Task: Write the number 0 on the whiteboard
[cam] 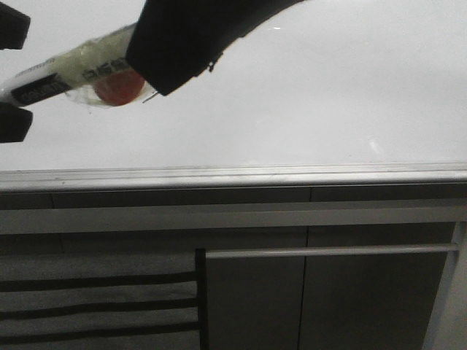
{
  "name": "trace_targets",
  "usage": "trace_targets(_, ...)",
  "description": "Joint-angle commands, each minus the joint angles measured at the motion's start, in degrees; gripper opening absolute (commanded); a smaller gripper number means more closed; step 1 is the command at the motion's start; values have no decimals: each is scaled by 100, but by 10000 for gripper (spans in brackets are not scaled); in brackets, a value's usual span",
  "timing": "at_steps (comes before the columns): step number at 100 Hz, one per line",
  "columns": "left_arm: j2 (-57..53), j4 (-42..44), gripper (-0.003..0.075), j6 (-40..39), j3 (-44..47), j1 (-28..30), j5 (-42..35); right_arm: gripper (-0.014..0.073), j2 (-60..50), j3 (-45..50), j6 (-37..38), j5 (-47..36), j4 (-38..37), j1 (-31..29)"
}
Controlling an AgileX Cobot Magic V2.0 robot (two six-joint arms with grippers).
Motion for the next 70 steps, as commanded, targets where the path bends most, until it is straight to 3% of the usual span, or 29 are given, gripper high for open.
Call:
trace_targets(1, 21, -128, 368, 20, -179, -6, -93, -69, -53, -240, -7, -348, 91, 17)
trace_targets(56, 85, -128, 230, 46, -179, -6, -100, -69, 187, -495, -7, -252, 125, 147)
trace_targets(63, 85, -128, 174, 46, -179, -6, -100, -69, 187, -495, -7, -258, 125, 147)
trace_targets(70, 85, -128, 71, 46, -179, -6, -100, -69, 187, -495, -7, -249, 128, 147)
